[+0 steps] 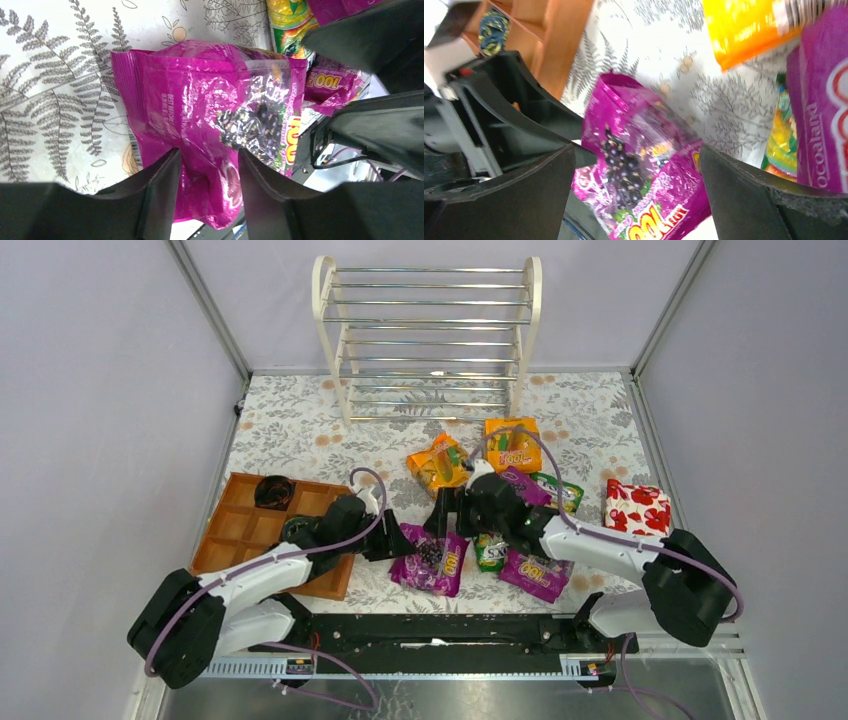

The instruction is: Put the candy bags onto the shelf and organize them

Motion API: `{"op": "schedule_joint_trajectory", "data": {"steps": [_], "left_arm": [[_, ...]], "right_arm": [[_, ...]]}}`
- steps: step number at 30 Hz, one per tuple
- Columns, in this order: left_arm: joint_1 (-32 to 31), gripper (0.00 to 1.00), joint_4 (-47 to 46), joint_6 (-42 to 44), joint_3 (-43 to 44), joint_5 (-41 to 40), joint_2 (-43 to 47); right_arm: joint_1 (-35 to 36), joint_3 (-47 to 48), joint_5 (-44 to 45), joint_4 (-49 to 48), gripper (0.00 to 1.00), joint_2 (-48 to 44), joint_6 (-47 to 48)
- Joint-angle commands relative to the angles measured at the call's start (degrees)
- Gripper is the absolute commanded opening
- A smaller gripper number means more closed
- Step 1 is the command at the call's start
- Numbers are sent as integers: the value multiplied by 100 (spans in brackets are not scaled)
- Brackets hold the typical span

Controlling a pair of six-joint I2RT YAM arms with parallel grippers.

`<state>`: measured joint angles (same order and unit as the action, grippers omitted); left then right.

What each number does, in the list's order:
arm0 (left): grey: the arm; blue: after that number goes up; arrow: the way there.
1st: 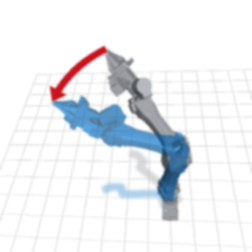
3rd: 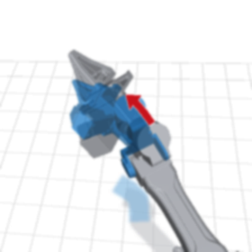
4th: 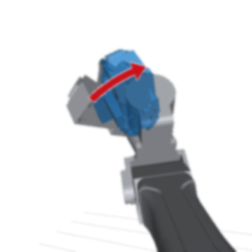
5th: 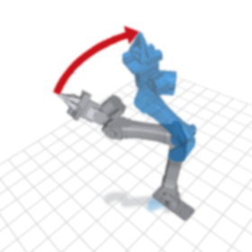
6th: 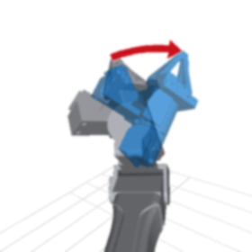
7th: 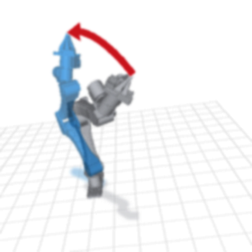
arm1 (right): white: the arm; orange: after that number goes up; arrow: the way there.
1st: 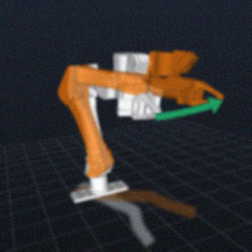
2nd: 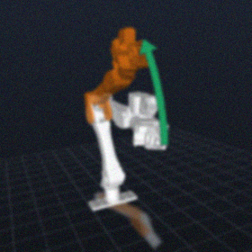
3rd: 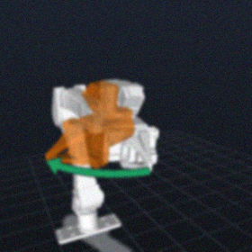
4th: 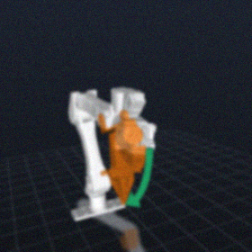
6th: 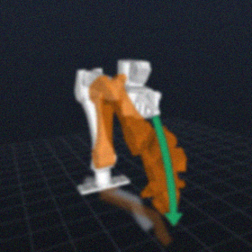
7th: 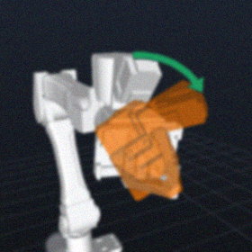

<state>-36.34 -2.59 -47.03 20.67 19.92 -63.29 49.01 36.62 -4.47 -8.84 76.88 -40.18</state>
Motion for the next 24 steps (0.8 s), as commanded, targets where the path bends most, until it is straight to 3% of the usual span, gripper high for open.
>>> {"op": "schedule_joint_trajectory", "data": {"steps": [1, 4, 9, 14, 19, 24], "left_arm": [[-48, 58, 359, 227, 472, -394, 345], [-56, 68, 995, 597, 870, -831, 543], [-337, 63, 1300, 832, 1284, -1055, 956], [-1691, 50, 861, 513, 1580, -1225, 577], [-3255, 50, 1112, 720, 2255, -2559, -536], [-4165, 50, 1825, 847, 2901, -3946, -1486]], "right_arm": [[-41, 819, 621, 1352, 100, -349, 851], [-42, 628, 596, 1809, 100, -919, 794], [-42, 84, 754, 2290, 100, -2080, 484], [-41, -21, 1578, 2876, 100, -3181, 384], [-42, 2, 2247, 3223, 100, -3977, 428], [-44, -36, 2276, 3485, 100, -4318, 318]]}}
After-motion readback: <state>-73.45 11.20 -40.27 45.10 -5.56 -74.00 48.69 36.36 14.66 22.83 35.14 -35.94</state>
